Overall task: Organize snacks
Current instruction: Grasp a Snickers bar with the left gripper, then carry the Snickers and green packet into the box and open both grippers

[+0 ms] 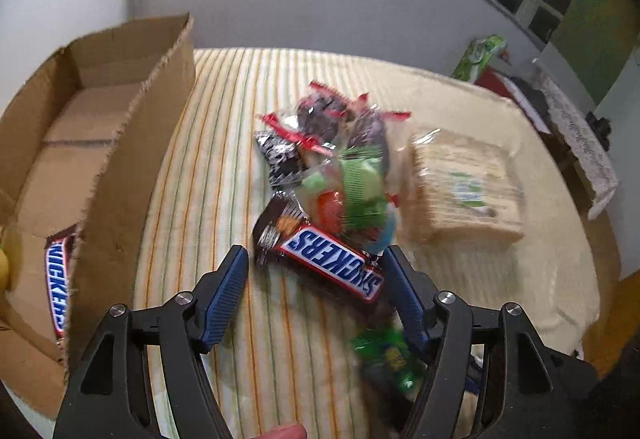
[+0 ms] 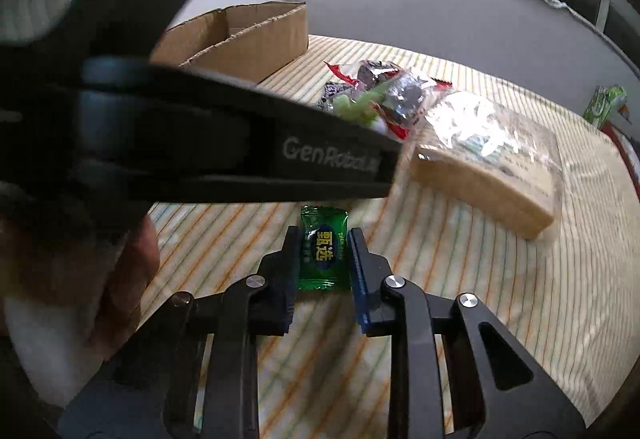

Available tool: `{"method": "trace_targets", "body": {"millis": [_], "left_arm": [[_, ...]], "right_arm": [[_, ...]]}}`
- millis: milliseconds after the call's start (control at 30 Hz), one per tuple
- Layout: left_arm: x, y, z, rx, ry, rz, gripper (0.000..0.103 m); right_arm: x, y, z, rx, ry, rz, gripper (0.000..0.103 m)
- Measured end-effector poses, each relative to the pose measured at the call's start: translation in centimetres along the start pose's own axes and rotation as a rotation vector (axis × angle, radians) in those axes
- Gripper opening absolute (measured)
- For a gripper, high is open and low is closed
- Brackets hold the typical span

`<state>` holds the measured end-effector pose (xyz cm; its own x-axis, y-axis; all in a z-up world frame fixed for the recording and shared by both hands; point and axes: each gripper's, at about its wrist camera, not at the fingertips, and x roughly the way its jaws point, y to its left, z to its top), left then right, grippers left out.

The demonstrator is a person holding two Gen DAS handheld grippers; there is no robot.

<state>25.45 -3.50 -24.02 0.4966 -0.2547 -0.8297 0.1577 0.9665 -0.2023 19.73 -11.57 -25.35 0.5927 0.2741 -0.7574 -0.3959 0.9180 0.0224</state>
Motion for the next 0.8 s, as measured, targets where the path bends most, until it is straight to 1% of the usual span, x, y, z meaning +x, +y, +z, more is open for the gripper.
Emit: {"method": "trace_targets", "body": {"millis": [100,167,300,367,400,667,733,800], "left_arm": [[0.1,-0.5,-0.2,0.02,0.0,0.023,0.065],[-0.2,-0.5,-0.3,0.024,-0.004,0.025,0.052],[-0.8,0.3,-0.9,0.016,-0.022,0.035,0.049],[-1.1,0.9,-1.2,0.005,-0.033,0.025,0.048],[-1.2,1.0,-1.3,0.0,-0.034,0.023,0.047],[-3.6,0.8,-1.9,0.009,-0.095,-0.003,0.046],[-4.4,0.7,-2.1,0.012,-0.106,-0.01,0.046],[-5.5,0.7,-2.3,0.019,-0.125,-0.011,0.046]], "right_arm": [[-0.7,-0.4,-0.6,0.009,-0.003,-0.003,0.023],[-1.3,-1.0,-1.2,0.024,-0.006,-0.006,0.023],[-1.9,-2.3,-1.7,0.058,-0.014,-0.015,0.023],[-2.4,-3.0,-2.1,0.077,-0.02,-0.018,0.023],[-1.3,-3.4,-0.8,0.081,-0.021,-0.019,0.023],[-3.3,-4.3,-0.3,0.101,-0.068,-0.024,0.023],[-4.4,-5.4,-0.4,0.105,-0.082,-0.028,0.023],[-5.0,-5.7,0.2,0.111,-0.102,-0.037,0.023]]}}
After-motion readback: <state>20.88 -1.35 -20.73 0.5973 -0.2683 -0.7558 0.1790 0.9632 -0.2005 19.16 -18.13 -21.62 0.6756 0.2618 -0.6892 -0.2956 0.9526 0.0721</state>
